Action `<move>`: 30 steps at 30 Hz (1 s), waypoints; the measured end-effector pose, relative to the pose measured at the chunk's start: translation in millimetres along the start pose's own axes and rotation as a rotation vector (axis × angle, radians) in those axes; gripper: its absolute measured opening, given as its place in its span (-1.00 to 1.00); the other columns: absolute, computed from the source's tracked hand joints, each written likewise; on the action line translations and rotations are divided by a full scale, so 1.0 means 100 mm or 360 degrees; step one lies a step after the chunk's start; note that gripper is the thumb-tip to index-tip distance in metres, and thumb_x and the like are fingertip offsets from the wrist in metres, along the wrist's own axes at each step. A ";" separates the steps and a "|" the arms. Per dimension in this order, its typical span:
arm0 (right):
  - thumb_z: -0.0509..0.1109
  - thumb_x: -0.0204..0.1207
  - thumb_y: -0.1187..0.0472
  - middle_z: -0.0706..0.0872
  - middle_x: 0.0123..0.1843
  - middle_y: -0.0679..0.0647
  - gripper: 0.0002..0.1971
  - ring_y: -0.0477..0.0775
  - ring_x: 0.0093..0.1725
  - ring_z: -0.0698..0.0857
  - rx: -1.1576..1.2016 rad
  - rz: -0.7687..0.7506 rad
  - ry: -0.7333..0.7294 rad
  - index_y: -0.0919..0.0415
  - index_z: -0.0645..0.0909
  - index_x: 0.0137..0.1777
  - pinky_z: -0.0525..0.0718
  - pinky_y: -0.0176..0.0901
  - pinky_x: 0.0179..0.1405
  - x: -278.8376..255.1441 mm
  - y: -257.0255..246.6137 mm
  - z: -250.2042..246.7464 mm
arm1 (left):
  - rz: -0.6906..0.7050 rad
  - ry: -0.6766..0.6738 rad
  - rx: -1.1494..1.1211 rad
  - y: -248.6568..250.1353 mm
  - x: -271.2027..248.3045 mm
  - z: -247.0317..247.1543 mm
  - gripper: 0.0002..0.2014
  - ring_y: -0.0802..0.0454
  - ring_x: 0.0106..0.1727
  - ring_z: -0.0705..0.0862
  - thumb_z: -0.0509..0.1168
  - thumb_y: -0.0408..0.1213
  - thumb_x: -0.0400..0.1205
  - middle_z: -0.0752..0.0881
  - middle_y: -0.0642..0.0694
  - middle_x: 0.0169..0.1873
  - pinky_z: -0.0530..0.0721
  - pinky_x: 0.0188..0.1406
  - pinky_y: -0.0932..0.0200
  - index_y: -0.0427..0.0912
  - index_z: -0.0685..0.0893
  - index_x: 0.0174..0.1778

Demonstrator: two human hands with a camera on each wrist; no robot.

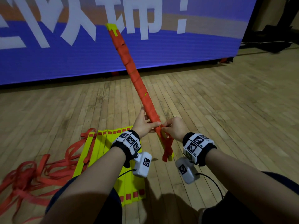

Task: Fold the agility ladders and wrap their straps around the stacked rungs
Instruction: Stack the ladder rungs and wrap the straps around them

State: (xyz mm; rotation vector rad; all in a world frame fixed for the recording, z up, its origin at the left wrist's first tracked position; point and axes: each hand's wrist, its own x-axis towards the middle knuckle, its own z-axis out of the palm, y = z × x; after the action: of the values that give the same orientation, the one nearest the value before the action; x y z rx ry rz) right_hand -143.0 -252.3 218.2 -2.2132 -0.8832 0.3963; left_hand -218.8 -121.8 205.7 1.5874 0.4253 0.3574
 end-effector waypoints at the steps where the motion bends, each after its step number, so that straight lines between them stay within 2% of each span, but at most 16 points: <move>1: 0.39 0.54 0.36 0.78 -0.29 0.27 -0.84 0.22 -0.31 0.72 0.0008 -0.0007 -0.0002 0.38 0.77 -0.20 0.75 0.17 -0.15 0.00 0.00 -0.01 | -0.0009 -0.0044 -0.0020 0.00 0.01 -0.01 -0.40 0.01 -0.05 0.74 0.44 -0.56 0.50 0.70 -0.13 0.08 0.77 -0.27 0.07 0.06 0.32 0.25; 3: 0.37 0.54 0.36 0.76 -0.36 0.21 -0.83 0.27 -0.28 0.76 0.0016 -0.0005 -0.0012 0.37 0.76 -0.22 0.76 0.16 -0.18 -0.01 0.01 -0.03 | -0.0009 -0.0127 -0.0010 -0.01 0.01 -0.02 -0.50 0.01 -0.11 0.73 0.44 -0.58 0.49 0.65 -0.17 0.08 0.79 -0.18 -0.02 0.00 0.36 0.08; 6: 0.37 0.55 0.33 0.67 -0.47 0.00 -0.83 0.12 -0.35 0.73 -0.0015 0.0022 -0.0042 0.31 0.76 -0.21 0.78 0.08 -0.19 -0.02 0.02 -0.03 | -0.0011 -0.0181 0.0024 -0.04 0.01 -0.02 -0.54 0.00 -0.15 0.71 0.42 -0.61 0.49 0.61 -0.21 0.06 0.76 -0.09 -0.11 -0.04 0.35 -0.03; 8: 0.36 0.57 0.28 0.67 -0.47 -0.06 -0.83 0.00 -0.38 0.70 -0.0068 0.0036 -0.0064 0.26 0.76 -0.19 0.78 0.01 -0.18 -0.03 0.01 -0.02 | -0.0011 -0.0149 0.0021 -0.05 0.02 -0.01 -0.54 0.02 -0.19 0.72 0.43 -0.62 0.48 0.61 -0.19 0.02 0.79 -0.17 -0.03 -0.09 0.34 -0.01; 11: 0.36 0.57 0.26 0.67 -0.46 -0.07 -0.82 -0.05 -0.40 0.68 -0.0082 0.0038 -0.0043 0.21 0.75 -0.22 0.78 -0.03 -0.19 -0.03 -0.01 -0.02 | -0.0009 -0.0056 0.0029 -0.06 0.03 0.01 -0.46 0.02 -0.19 0.73 0.46 -0.64 0.44 0.60 -0.10 -0.03 0.79 -0.23 0.04 -0.13 0.31 0.09; 13: 0.37 0.56 0.29 0.67 -0.46 -0.04 -0.81 -0.03 -0.41 0.68 -0.0029 0.0032 -0.0018 0.21 0.73 -0.26 0.78 -0.01 -0.20 -0.03 -0.02 -0.02 | -0.0024 -0.0013 0.0045 -0.06 0.04 0.02 -0.43 -0.03 -0.13 0.73 0.47 -0.63 0.43 0.61 -0.09 -0.01 0.76 -0.16 0.01 -0.10 0.34 0.16; 15: 0.39 0.53 0.30 0.67 -0.47 -0.02 -0.81 -0.03 -0.42 0.68 0.0005 0.0014 0.0006 0.22 0.73 -0.30 0.78 0.03 -0.17 -0.02 -0.02 -0.02 | -0.0006 0.0034 0.0101 -0.06 0.06 0.02 -0.42 -0.16 -0.01 0.72 0.50 -0.60 0.40 0.61 -0.15 0.06 0.74 -0.01 -0.09 -0.14 0.40 0.21; 17: 0.41 0.51 0.25 0.70 -0.47 -0.04 -0.80 -0.04 -0.39 0.69 -0.0017 0.0012 0.0037 0.14 0.73 -0.35 0.74 0.13 -0.06 -0.01 0.00 0.00 | 0.0022 0.0087 0.0175 -0.06 0.06 0.02 -0.42 -0.25 0.13 0.69 0.56 -0.52 0.37 0.61 -0.17 0.11 0.71 0.13 -0.18 -0.17 0.46 0.22; 19: 0.40 0.51 0.22 0.71 -0.47 -0.07 -0.77 -0.08 -0.37 0.67 -0.0037 0.0014 0.0038 0.08 0.71 -0.38 0.66 0.22 0.06 -0.01 0.00 0.02 | 0.0029 0.0126 0.0197 -0.06 0.06 0.01 -0.43 -0.25 0.15 0.70 0.59 -0.46 0.35 0.62 -0.12 0.09 0.69 0.17 -0.24 -0.15 0.48 0.19; 21: 0.37 0.52 0.25 0.69 -0.48 -0.09 -0.79 -0.12 -0.38 0.66 -0.0018 -0.0002 -0.0006 0.14 0.74 -0.33 0.68 0.15 0.05 -0.01 -0.03 0.02 | 0.0039 0.0158 0.0199 -0.05 0.05 0.00 -0.44 -0.22 0.09 0.73 0.60 -0.44 0.35 0.62 -0.05 0.04 0.70 0.14 -0.25 -0.13 0.46 0.16; 23: 0.36 0.52 0.26 0.69 -0.47 -0.08 -0.82 -0.11 -0.39 0.67 -0.0005 -0.0017 -0.0056 0.17 0.75 -0.26 0.74 0.01 -0.07 -0.02 -0.05 0.00 | 0.0062 0.0197 0.0233 -0.05 0.05 -0.02 -0.44 -0.20 0.08 0.73 0.61 -0.42 0.33 0.61 0.01 0.00 0.70 0.14 -0.25 -0.09 0.45 0.12; 25: 0.40 0.51 0.20 0.69 -0.47 -0.11 -0.85 -0.13 -0.40 0.65 -0.0039 -0.0029 -0.0078 0.13 0.75 -0.26 0.71 -0.08 -0.13 -0.02 -0.06 -0.01 | 0.0096 0.0236 0.0304 -0.06 0.04 -0.03 -0.42 -0.17 0.11 0.71 0.64 -0.37 0.30 0.62 0.06 -0.02 0.68 0.16 -0.23 -0.07 0.45 0.11; 27: 0.46 0.48 0.14 0.68 -0.48 -0.12 -0.86 -0.16 -0.41 0.63 -0.0065 -0.0032 -0.0092 0.11 0.74 -0.29 0.67 -0.11 -0.15 -0.01 -0.04 0.00 | 0.0119 0.0260 0.0360 -0.06 0.04 -0.03 -0.40 -0.15 0.11 0.70 0.65 -0.33 0.28 0.62 0.07 -0.05 0.68 0.17 -0.18 -0.07 0.45 0.11; 30: 0.50 0.47 0.17 0.67 -0.48 -0.09 -0.81 -0.11 -0.40 0.64 -0.0047 -0.0043 -0.0067 0.11 0.67 -0.37 0.64 -0.10 -0.15 0.01 0.00 0.00 | 0.0112 0.0263 0.0350 -0.07 0.04 0.02 -0.37 -0.11 0.07 0.72 0.66 -0.31 0.27 0.66 0.02 -0.08 0.71 0.12 -0.07 -0.07 0.43 0.13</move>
State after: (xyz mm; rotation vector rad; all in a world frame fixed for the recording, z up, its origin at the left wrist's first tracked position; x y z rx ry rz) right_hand -142.2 -251.8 218.1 -2.2245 -0.9457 0.4208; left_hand -215.0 -121.2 198.8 1.7971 0.5515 0.5121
